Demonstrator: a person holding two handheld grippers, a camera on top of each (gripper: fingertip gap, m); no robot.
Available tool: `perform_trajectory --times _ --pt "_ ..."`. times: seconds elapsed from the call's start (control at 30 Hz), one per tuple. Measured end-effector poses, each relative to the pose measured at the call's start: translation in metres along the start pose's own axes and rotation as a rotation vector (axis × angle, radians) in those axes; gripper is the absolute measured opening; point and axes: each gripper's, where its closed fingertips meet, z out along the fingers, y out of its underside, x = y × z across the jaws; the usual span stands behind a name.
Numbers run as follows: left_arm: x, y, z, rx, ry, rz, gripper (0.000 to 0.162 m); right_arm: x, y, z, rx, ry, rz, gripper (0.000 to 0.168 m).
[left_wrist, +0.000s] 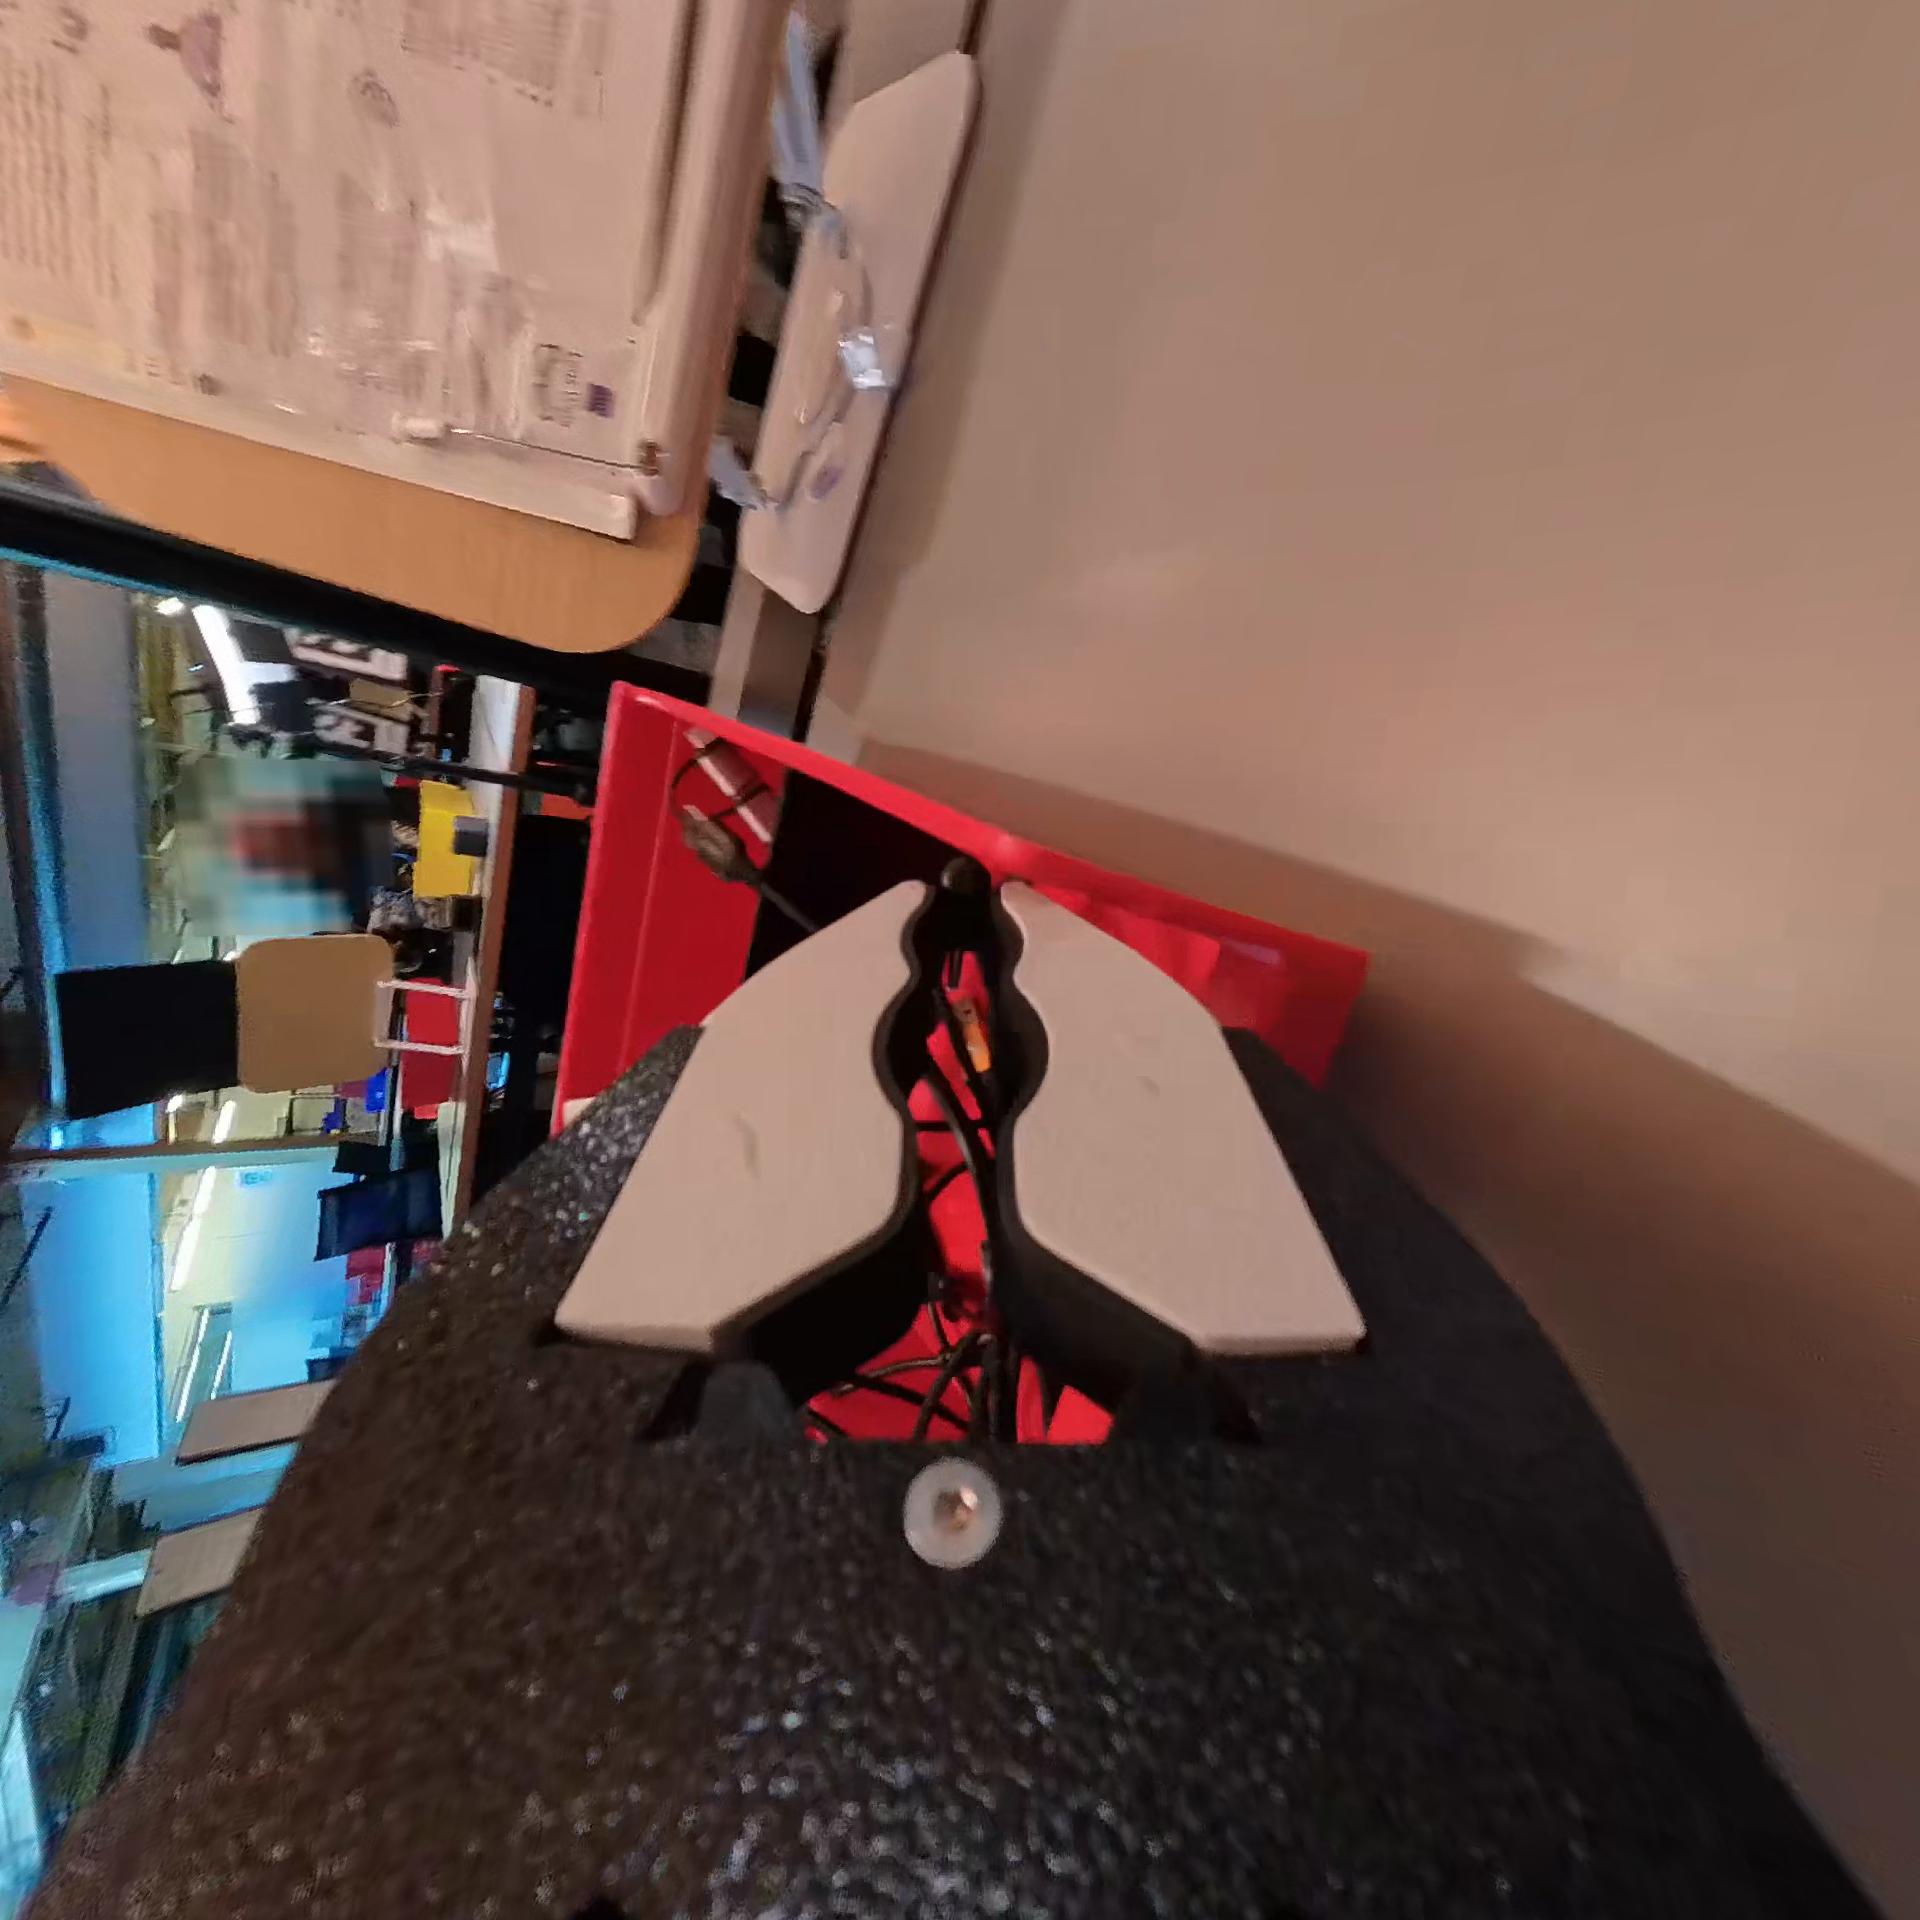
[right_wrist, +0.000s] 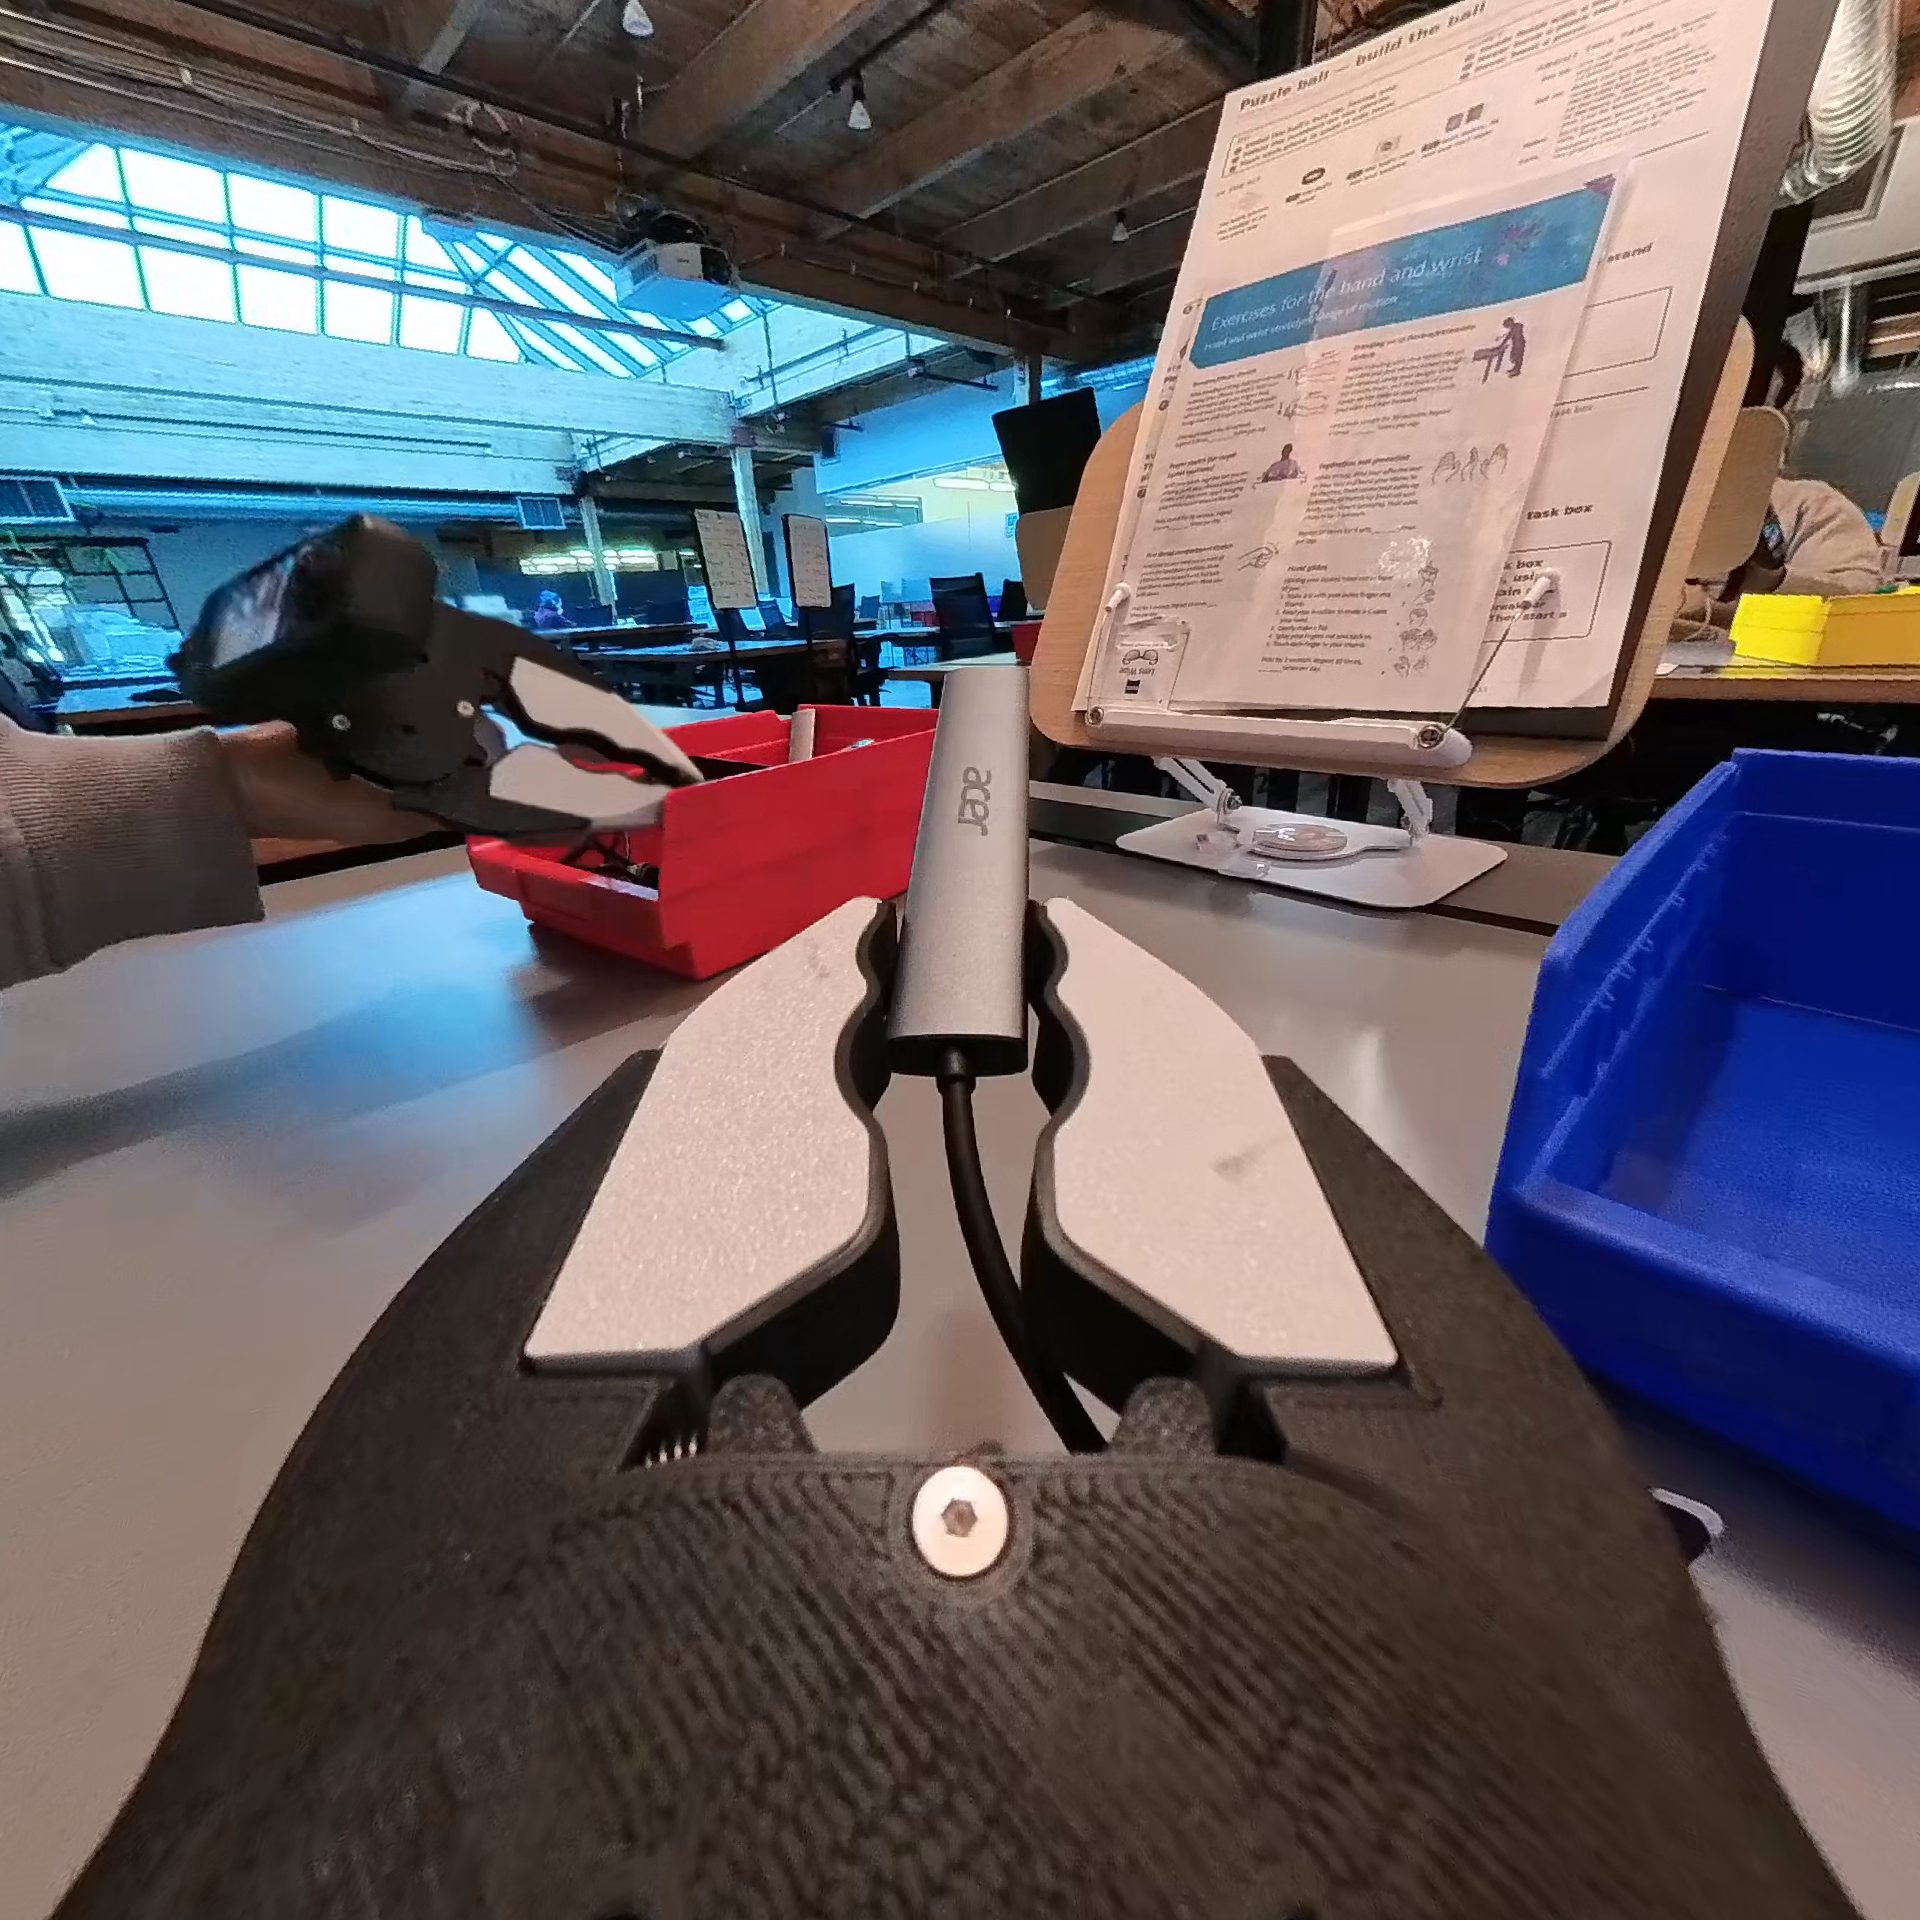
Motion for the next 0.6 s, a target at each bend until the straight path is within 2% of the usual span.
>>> perform_trajectory --times 0.03,0.13,0.23,0.3,0.4,0.5,0.6 --pt "-0.007 0.000 -0.003 0.003 -0.027 -0.034 0.007 0.000 0.000 0.000 0.002 -0.002 0.001 0.024" --pt "-0.041 0.002 -0.020 0.029 -0.130 -0.170 0.007 0.000 0.000 0.000 0.002 -0.003 0.005 0.024" --pt "-0.096 -0.012 -0.057 0.105 -0.267 -0.302 0.007 0.001 0.000 0.000 0.001 -0.005 0.014 0.024" --pt "-0.134 -0.031 -0.088 0.169 -0.341 -0.364 0.007 0.001 0.000 0.000 0.001 -0.004 0.022 0.024" --pt "-0.175 -0.073 -0.136 0.289 -0.365 -0.430 0.007 0.003 -0.001 -0.001 0.008 -0.002 0.032 0.024" --pt "-0.184 -0.117 -0.170 0.355 -0.247 -0.459 0.008 0.005 -0.003 -0.002 0.026 0.004 0.046 0.024" --pt "-0.155 -0.152 -0.185 0.388 -0.010 -0.347 0.007 0.010 -0.006 -0.005 0.052 0.015 0.077 0.024"
